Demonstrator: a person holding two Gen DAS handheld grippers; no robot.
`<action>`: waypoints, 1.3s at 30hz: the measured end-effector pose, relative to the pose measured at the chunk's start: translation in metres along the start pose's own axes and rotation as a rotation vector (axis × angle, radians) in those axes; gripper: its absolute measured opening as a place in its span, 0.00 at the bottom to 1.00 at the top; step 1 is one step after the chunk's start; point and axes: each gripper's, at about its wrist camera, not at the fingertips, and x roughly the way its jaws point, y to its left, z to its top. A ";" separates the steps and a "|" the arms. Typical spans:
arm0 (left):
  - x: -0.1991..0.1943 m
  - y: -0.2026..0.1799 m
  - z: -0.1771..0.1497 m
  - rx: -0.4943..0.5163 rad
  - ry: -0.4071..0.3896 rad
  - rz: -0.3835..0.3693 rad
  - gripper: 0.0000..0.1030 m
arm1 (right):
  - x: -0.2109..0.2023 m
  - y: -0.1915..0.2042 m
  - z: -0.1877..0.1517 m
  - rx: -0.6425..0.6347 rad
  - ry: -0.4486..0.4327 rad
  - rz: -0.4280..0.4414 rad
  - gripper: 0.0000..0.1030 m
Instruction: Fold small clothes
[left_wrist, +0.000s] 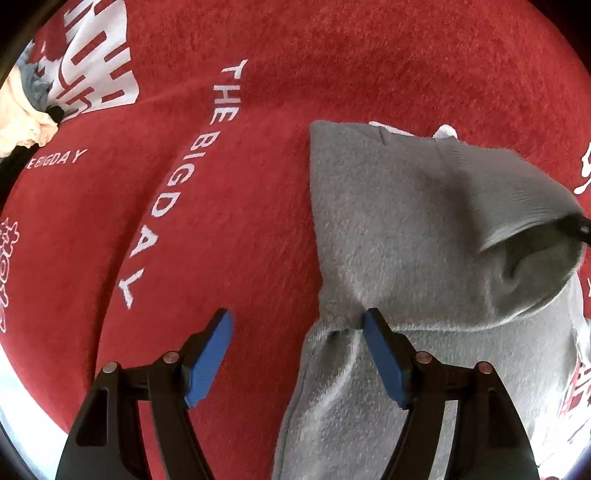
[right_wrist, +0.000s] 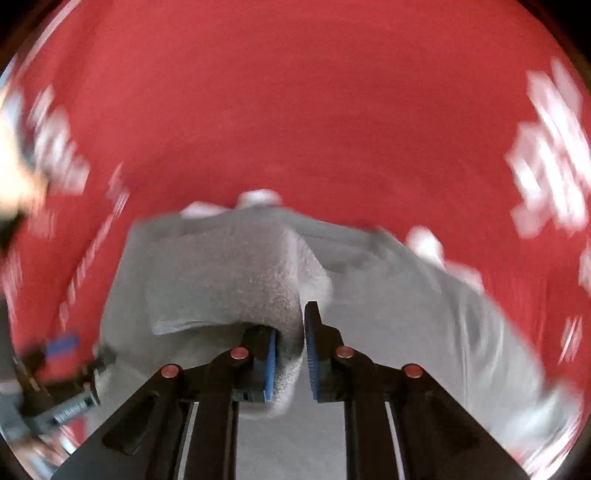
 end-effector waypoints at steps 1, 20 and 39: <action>-0.001 0.000 -0.001 0.001 0.002 0.005 0.72 | 0.000 -0.031 -0.006 0.130 0.008 0.021 0.15; 0.008 0.024 -0.006 -0.079 0.035 0.014 0.74 | 0.028 -0.172 -0.069 0.622 0.113 0.164 0.12; -0.036 -0.136 -0.040 0.282 0.166 -0.101 0.74 | -0.033 -0.253 -0.176 0.812 0.162 0.300 0.55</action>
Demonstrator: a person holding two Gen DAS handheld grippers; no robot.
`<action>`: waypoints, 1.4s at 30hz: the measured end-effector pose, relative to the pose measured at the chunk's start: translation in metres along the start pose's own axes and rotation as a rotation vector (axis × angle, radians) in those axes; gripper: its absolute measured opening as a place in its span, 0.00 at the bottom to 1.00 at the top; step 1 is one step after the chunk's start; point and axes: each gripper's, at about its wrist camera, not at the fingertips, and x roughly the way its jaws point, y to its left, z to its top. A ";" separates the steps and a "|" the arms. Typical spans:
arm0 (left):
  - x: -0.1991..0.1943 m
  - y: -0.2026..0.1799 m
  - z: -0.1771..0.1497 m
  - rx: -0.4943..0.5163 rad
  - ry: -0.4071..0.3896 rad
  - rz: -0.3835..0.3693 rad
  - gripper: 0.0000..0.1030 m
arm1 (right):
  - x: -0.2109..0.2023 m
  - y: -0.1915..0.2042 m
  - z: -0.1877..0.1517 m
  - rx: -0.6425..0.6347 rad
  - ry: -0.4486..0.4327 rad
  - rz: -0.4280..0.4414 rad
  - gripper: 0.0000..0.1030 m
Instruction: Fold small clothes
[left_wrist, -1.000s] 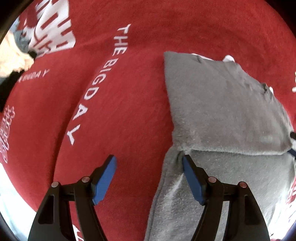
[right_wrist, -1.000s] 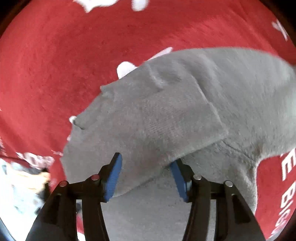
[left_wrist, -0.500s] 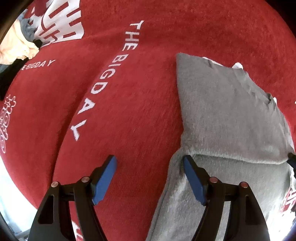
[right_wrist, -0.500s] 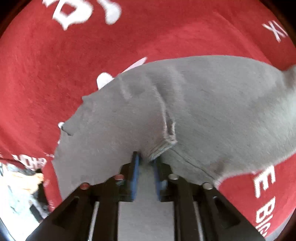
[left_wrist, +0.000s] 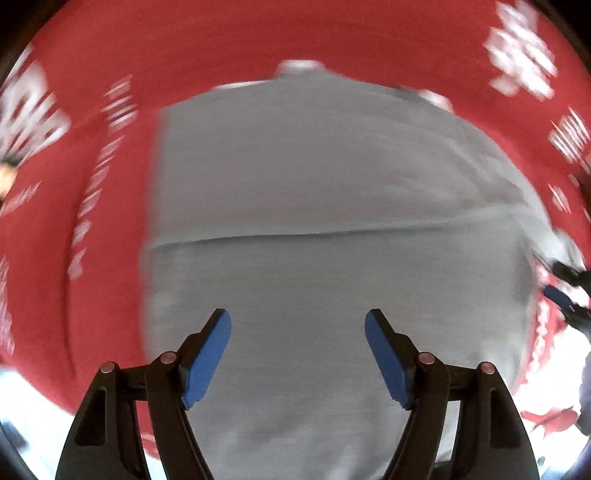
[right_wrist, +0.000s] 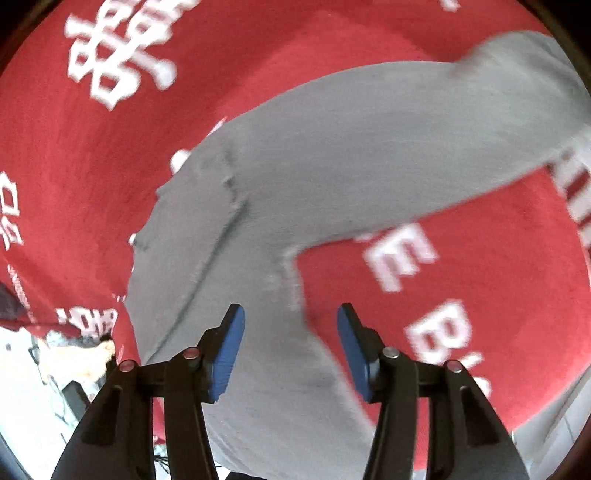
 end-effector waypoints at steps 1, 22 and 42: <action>0.001 -0.018 0.002 0.034 0.004 -0.019 0.74 | -0.006 -0.010 0.001 0.022 -0.015 -0.002 0.55; 0.046 -0.261 0.062 0.253 -0.052 -0.090 0.74 | -0.059 -0.203 0.063 0.480 -0.306 0.239 0.55; 0.086 -0.301 0.079 0.351 -0.104 -0.010 0.79 | -0.104 -0.147 0.105 0.378 -0.383 0.652 0.07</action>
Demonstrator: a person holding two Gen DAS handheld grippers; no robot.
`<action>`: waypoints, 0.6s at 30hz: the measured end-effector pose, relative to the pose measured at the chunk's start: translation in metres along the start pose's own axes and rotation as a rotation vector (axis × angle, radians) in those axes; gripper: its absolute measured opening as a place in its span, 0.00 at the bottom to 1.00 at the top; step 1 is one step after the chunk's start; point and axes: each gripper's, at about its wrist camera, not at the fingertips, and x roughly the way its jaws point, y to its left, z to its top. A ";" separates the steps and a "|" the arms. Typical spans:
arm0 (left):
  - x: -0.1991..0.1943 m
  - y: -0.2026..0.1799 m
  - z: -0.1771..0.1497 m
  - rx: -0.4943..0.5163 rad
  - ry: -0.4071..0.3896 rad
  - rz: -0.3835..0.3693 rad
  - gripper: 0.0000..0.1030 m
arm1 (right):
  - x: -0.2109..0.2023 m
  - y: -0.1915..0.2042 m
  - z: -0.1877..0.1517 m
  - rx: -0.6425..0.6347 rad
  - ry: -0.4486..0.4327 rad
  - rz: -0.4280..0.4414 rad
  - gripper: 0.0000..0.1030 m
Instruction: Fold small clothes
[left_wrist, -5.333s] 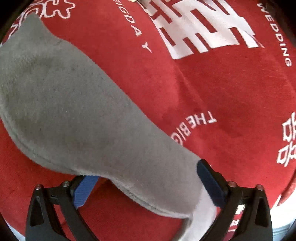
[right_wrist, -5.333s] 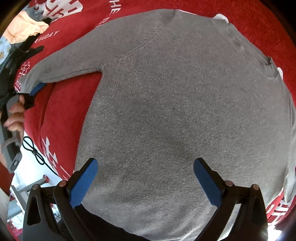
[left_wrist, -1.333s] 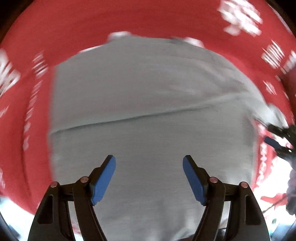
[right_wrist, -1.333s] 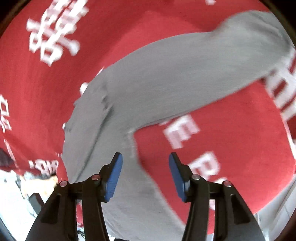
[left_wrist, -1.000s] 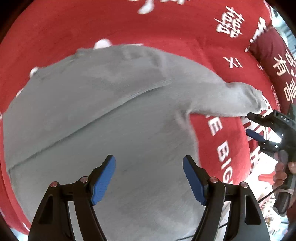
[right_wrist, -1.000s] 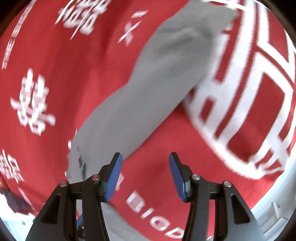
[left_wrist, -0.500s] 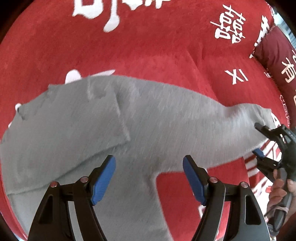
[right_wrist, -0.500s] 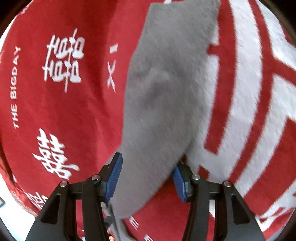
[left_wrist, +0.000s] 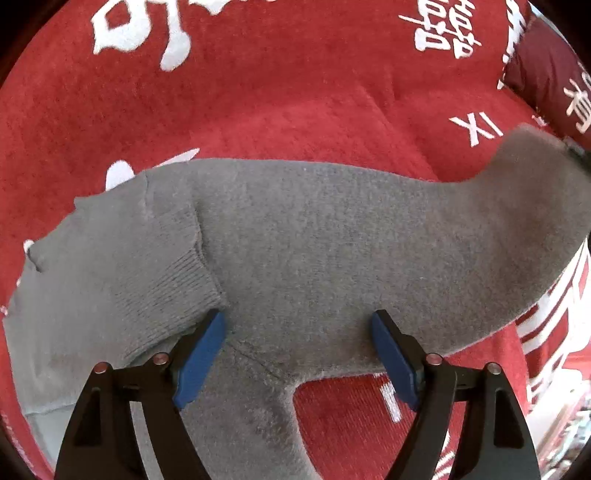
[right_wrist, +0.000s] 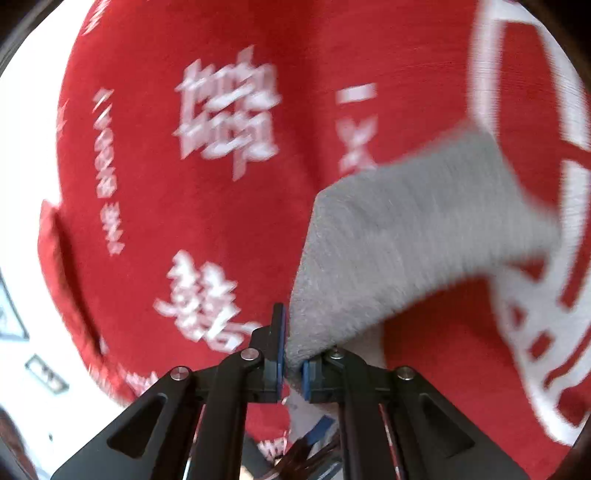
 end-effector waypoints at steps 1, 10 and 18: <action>-0.004 0.007 0.000 -0.024 0.003 -0.019 0.79 | 0.006 0.012 -0.004 -0.030 0.021 0.011 0.07; -0.056 0.092 -0.029 -0.132 -0.082 -0.010 0.79 | 0.088 0.113 -0.087 -0.403 0.237 -0.039 0.07; -0.082 0.218 -0.087 -0.298 -0.077 0.101 0.79 | 0.196 0.143 -0.229 -0.744 0.525 -0.153 0.08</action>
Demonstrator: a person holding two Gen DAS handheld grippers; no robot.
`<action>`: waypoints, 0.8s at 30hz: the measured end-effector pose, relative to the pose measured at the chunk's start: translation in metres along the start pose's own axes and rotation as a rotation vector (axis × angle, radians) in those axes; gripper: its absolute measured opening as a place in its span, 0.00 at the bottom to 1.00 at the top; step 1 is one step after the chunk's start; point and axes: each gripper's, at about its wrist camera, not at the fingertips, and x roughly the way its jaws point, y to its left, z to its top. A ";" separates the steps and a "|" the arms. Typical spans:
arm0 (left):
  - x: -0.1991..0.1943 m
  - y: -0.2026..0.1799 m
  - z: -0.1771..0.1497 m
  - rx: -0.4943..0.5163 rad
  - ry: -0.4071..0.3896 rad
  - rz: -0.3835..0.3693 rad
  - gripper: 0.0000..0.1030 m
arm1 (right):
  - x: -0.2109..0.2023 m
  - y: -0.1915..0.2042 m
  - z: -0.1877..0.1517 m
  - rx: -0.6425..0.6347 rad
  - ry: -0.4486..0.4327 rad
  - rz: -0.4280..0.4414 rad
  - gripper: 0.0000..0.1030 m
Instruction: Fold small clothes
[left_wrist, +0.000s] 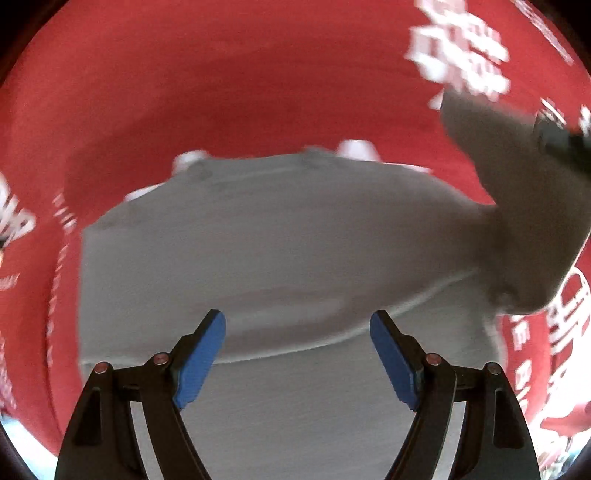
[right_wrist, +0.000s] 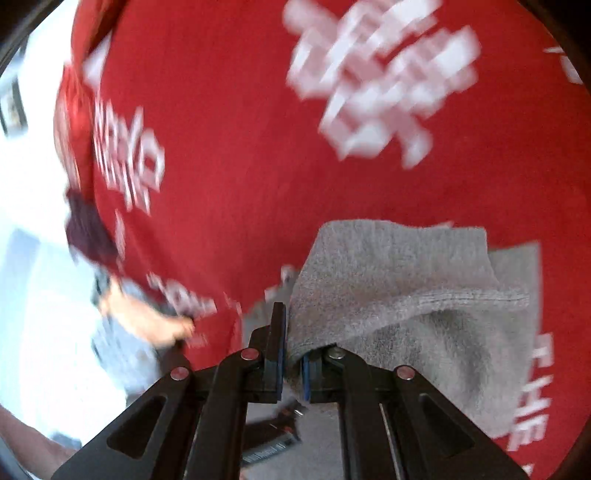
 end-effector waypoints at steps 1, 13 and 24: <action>-0.001 0.018 -0.003 -0.022 0.000 0.022 0.79 | 0.022 0.010 -0.008 -0.031 0.044 -0.018 0.08; 0.017 0.118 -0.042 -0.168 0.073 0.080 0.79 | 0.138 0.010 -0.081 0.020 0.309 -0.227 0.32; -0.004 0.140 -0.048 -0.211 0.036 0.059 0.79 | 0.140 0.056 -0.053 -0.043 0.176 -0.236 0.07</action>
